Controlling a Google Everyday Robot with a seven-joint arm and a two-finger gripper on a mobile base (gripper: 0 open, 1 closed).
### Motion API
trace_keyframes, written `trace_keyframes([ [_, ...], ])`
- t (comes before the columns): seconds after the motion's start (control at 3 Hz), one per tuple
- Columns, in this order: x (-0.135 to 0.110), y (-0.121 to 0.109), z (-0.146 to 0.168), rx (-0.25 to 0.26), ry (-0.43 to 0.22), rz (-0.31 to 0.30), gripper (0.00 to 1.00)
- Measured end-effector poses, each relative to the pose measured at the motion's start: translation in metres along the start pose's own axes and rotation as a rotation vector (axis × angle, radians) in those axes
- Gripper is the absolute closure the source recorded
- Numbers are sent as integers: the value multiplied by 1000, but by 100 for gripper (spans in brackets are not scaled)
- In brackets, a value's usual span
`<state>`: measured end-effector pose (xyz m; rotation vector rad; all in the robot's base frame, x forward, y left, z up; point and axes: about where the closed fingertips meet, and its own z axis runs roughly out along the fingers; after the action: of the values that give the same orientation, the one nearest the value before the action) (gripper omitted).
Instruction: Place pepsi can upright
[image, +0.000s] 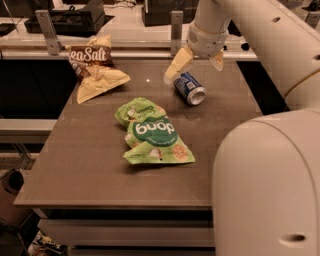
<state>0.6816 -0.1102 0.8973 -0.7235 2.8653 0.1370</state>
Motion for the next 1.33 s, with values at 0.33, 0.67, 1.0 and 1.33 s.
trace_keyframes([
  [0.33,-8,-10,26,-29,21,48,0],
  [0.67,-14,-15,41,-44,28,72,0],
  [1.0,-17,-18,48,-46,29,82,0],
  [1.33,-19,-19,51,-45,30,82,0],
])
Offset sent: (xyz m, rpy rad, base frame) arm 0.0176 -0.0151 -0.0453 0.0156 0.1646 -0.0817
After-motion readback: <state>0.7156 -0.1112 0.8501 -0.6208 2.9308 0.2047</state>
